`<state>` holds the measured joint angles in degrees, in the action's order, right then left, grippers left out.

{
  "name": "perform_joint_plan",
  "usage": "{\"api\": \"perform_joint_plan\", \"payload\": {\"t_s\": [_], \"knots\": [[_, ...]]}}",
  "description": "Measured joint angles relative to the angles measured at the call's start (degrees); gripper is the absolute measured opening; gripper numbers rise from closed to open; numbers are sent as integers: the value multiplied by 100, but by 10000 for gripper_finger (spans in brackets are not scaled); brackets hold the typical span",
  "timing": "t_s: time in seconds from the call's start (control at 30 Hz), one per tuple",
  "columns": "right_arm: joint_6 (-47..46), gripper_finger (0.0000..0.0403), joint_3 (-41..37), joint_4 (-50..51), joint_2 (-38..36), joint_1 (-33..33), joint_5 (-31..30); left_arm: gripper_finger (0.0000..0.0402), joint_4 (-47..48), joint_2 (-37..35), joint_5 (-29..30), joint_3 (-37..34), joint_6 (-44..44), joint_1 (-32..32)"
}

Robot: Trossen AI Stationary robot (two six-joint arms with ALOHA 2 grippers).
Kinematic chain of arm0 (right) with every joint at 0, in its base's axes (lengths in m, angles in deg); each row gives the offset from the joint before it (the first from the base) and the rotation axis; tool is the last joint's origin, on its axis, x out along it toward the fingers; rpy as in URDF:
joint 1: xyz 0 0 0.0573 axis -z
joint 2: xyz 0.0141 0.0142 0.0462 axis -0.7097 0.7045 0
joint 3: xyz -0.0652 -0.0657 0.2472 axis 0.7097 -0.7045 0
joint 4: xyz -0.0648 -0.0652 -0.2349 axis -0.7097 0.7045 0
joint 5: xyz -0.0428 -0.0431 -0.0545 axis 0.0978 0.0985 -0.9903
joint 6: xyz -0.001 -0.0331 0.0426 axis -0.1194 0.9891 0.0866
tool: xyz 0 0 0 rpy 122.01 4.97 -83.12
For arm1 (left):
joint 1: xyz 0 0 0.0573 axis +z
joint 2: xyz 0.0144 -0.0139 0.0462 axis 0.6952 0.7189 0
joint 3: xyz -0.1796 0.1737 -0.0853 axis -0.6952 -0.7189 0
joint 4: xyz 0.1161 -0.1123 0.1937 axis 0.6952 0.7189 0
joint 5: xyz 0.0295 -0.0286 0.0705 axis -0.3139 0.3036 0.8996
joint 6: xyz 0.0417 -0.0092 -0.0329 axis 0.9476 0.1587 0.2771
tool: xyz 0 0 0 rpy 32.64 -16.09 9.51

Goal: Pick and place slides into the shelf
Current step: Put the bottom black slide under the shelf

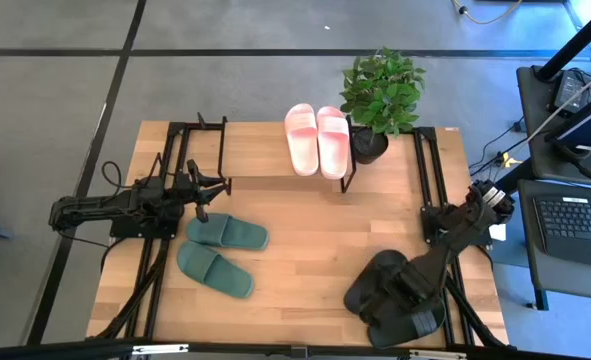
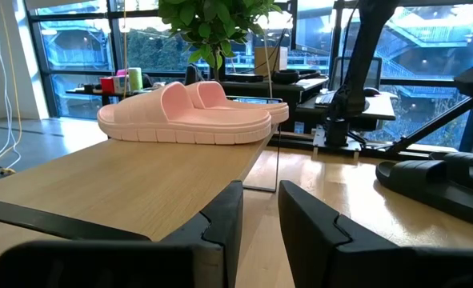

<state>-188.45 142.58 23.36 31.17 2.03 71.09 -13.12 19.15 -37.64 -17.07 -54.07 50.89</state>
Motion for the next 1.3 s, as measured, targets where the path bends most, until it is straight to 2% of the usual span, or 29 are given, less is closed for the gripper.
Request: {"api": "perform_joint_plan", "payload": {"t_s": [0.1,0.27,0.57,0.9,1.17,1.3], "knots": [[-563,236,0,-24,2,-216,446,76,-1,1,0,0,1,-1],[-1024,217,0,-220,94,-466,413,76,-1,1,0,0,7,-2],[-612,201,-7,-175,743,-509,530,76,-1,1,0,0,14,0],[112,200,-7,536,1378,-525,738,76,-1,1,0,0,12,0],[165,200,-7,718,1680,-527,757,76,1,-1,0,0,4,0],[361,200,-7,1059,1868,-527,1175,76,-1,0,0,0,-1,0]]}}
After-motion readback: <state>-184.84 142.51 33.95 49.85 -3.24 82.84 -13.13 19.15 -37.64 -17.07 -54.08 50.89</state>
